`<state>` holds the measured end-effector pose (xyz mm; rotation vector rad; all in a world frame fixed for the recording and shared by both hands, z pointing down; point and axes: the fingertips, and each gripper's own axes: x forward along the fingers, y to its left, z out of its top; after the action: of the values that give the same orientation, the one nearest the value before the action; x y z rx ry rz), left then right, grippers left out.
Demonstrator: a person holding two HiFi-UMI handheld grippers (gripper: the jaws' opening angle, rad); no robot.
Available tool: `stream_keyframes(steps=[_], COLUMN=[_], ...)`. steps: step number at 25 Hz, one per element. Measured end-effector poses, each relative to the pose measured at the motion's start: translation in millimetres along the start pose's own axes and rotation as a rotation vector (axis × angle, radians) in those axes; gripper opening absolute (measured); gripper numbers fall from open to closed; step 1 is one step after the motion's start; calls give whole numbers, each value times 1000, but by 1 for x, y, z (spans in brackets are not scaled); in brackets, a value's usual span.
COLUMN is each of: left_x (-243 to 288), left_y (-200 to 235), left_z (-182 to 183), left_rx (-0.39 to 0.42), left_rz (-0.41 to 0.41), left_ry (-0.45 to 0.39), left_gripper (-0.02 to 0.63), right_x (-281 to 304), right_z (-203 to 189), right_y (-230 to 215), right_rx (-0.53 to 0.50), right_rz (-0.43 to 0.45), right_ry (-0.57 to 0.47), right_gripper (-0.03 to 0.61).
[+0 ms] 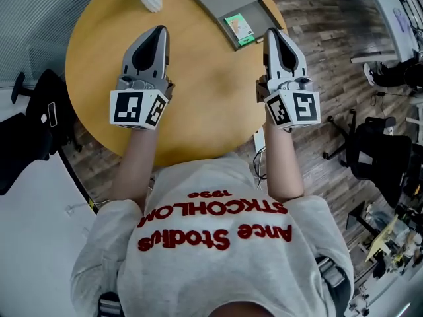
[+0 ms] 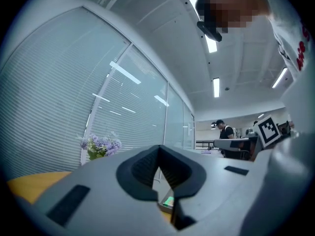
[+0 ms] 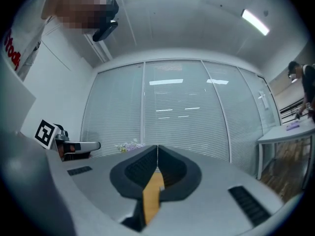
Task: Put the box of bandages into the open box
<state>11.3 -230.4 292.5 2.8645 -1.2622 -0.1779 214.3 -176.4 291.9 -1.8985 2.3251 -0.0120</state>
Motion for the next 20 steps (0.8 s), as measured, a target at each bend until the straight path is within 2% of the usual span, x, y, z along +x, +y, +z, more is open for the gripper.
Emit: stream_keyframes(steps=[4,9,20], left_x=[-17,-39,-117], left_y=[-8,-8,34], left_z=[8,20,46], left_rx=[1,16,72], left_rz=[7,43,241], left_ry=[-8,-18,-55], left_gripper=[3,3,3], right_x=[-9,-7,21], right_z=[8,21,21], right_y=[11,35,122], right_rx=[6,-2,27], right_rz=[23,100,323], right_ry=[-3,-19,-27], right_gripper=[9,9,9])
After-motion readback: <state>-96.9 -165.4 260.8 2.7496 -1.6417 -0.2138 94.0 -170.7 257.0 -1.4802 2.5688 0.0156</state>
